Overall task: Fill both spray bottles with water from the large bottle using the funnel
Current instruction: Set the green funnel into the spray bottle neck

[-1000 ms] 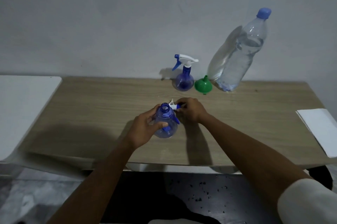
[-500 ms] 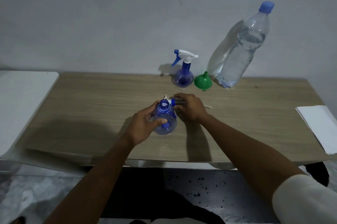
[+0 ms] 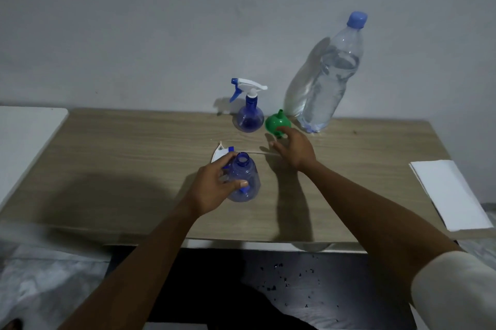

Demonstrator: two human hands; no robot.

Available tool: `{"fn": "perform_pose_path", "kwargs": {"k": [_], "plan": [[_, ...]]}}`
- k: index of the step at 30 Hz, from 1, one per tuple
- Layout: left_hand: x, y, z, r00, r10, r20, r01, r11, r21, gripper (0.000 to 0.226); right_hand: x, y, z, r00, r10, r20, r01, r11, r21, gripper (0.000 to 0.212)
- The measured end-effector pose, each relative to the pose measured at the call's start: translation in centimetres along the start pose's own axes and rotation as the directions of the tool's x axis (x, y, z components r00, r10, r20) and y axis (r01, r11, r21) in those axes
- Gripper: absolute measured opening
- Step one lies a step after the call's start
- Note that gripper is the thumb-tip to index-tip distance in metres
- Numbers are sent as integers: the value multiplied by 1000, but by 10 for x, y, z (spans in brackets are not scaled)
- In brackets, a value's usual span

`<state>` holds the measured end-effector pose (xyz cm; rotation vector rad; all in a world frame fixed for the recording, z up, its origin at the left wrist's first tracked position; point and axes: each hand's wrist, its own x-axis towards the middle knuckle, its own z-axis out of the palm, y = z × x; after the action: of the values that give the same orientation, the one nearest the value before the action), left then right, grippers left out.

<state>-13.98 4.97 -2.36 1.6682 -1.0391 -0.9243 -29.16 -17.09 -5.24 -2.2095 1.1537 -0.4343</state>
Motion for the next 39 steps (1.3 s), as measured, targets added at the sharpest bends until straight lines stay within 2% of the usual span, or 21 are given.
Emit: {"fn": "perform_pose_path", "kwargs": {"k": [4, 6, 11, 14, 17, 20, 23, 25, 27, 29, 30, 31, 33, 37, 39], "plan": [[14, 4, 5, 999, -30, -42, 30, 1000, -6, 70, 25, 3, -9, 1000, 16, 0, -16, 1000, 0, 74], [17, 2, 5, 998, -24, -61, 25, 999, 26, 73, 40, 3, -10, 1000, 4, -21, -4, 1000, -26, 75], [16, 3, 7, 999, 2, -50, 8, 982, 191, 87, 65, -1, -4, 998, -59, 12, 60, 989, -135, 50], [15, 2, 10, 998, 5, -55, 4, 987, 158, 89, 64, -4, -3, 998, -67, -21, 61, 978, -202, 32], [12, 0, 11, 997, -8, -83, 18, 993, 113, 91, 53, -6, -9, 996, -74, -41, 64, 975, -211, 23], [10, 3, 12, 996, -18, -88, 27, 994, 103, 85, 36, -8, -24, 993, -57, -101, 44, 991, -130, 6], [7, 4, 12, 997, -15, -82, 24, 994, 110, 72, 3, -16, -37, 971, 122, -204, -88, 982, 166, 12], [6, 6, 9, 997, -24, -71, 31, 995, 98, 69, -23, -22, -36, 932, 321, -167, -230, 883, 410, 24], [2, 7, 7, 998, -23, -62, 28, 996, 88, 67, -51, -26, -28, 900, 434, 27, -345, 674, 653, 28], [-1, 9, 6, 998, -18, -58, 22, 997, 68, 68, -72, -33, -20, 841, 423, 336, -487, 324, 811, 18], [-1, 9, 6, 998, -15, -58, 19, 998, 66, 69, -78, -37, -19, 805, 391, 447, -548, 198, 813, 12], [-1, 8, 8, 998, -16, -60, 19, 998, 61, 69, -82, -40, -18, 784, 359, 507, -584, 146, 798, 10], [0, 6, 10, 998, -20, -64, 24, 998, 53, 67, -85, -47, -21, 803, 268, 532, -581, 154, 799, 9], [3, 4, 8, 1000, -12, -27, 13, 999, 33, 66, -86, -62, -28, 858, 171, 484, -511, 378, 772, 10], [3, 3, 8, 1000, -11, -23, 11, 1000, 22, 66, -83, -67, -32, 860, 138, 491, -497, 439, 748, 9]]}}
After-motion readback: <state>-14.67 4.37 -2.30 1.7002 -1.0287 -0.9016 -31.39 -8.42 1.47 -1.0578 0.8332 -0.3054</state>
